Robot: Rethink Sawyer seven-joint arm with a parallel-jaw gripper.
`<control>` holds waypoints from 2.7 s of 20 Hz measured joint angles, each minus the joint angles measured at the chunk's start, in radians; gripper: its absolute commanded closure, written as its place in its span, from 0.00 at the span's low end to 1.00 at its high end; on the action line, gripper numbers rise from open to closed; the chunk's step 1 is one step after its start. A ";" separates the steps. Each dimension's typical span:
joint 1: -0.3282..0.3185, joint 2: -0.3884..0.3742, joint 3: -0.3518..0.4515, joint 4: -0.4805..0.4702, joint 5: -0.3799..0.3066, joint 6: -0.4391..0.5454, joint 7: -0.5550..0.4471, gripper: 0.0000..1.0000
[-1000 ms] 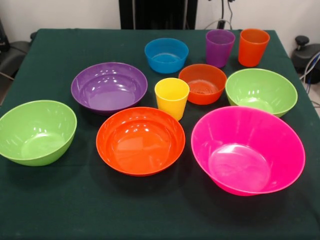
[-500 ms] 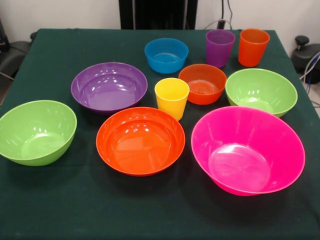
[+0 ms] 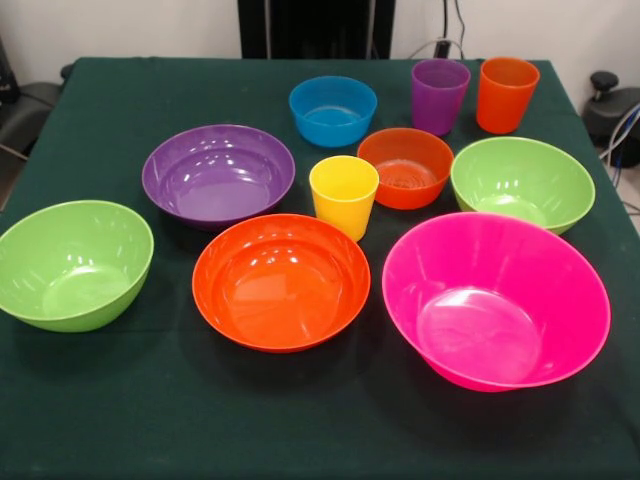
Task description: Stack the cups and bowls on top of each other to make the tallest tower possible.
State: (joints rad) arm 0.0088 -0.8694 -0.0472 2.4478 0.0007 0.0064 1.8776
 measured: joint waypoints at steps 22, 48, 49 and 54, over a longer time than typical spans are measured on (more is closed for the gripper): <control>0.051 -0.184 -0.007 -0.048 -0.005 0.371 0.021 0.00; 0.052 0.011 -0.006 -0.261 -0.020 0.303 0.021 0.00; 0.052 0.024 -0.006 -0.263 -0.020 0.296 0.021 0.00; 0.052 0.083 -0.006 -0.270 -0.020 0.279 0.021 0.00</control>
State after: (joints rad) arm 0.0607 -0.7864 -0.0534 2.1775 -0.0194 0.2849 1.8988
